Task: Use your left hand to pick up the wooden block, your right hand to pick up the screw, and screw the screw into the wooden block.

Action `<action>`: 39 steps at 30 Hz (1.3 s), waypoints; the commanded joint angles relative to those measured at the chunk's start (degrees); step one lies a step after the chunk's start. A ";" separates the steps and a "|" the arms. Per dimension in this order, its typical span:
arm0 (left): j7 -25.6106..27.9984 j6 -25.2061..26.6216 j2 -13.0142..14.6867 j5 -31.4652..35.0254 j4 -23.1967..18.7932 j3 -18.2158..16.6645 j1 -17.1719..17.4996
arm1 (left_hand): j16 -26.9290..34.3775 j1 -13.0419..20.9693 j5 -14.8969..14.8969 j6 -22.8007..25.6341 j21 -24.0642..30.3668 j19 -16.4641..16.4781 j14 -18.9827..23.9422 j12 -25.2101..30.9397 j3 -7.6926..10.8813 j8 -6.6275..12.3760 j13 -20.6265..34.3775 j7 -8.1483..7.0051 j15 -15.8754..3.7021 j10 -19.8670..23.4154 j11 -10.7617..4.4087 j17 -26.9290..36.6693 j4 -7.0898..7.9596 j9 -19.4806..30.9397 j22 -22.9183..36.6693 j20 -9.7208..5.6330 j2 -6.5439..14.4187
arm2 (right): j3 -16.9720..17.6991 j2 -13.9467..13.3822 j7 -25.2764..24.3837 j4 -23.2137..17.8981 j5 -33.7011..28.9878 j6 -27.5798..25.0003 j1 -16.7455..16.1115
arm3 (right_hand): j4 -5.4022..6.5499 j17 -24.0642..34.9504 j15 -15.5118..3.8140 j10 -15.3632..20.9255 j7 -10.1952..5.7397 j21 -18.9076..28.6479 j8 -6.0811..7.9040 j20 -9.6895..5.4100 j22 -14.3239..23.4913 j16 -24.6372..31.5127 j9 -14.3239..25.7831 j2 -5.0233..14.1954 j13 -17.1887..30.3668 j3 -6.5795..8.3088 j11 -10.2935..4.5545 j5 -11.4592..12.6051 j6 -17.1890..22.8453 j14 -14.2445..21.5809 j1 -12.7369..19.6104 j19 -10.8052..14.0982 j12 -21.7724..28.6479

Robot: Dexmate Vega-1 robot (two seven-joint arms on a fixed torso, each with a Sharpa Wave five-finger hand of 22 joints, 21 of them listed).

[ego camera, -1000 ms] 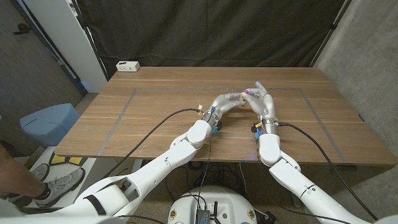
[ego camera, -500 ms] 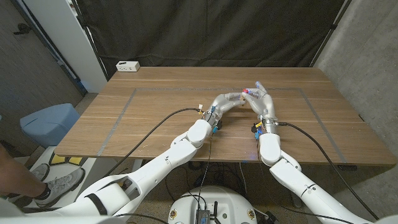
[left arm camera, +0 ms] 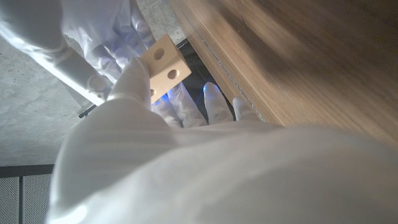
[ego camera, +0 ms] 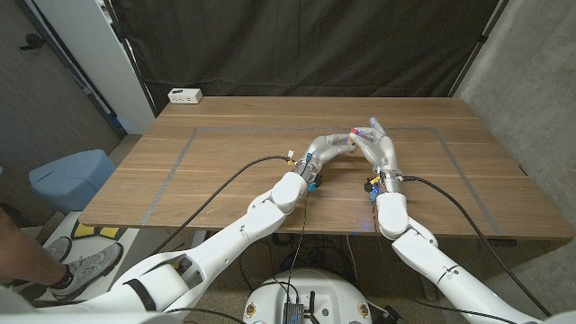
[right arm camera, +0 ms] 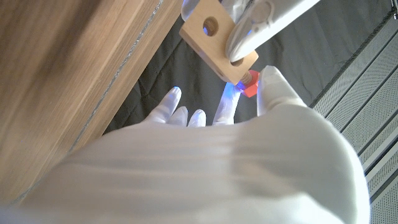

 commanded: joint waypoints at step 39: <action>-0.46 -0.64 -0.97 0.33 2.42 0.68 -1.63 | -0.06 0.07 0.23 1.65 0.33 0.10 0.48 0.48 0.21 0.40 0.23 0.80 -5.22 0.22 -0.07 0.16 0.18 0.19 0.21 0.31 0.66 | 0.71 -2.80 7.90 0.60 5.02 2.15 0.45 | 1.76 -0.26 1.46 -8.79 2.89 -0.05 -9.63 2.11 0.14 -0.40 -0.48 -0.77 0.37 -2.27 2.91 0.48 -16.95 -6.86 -9.45 -5.16 0.27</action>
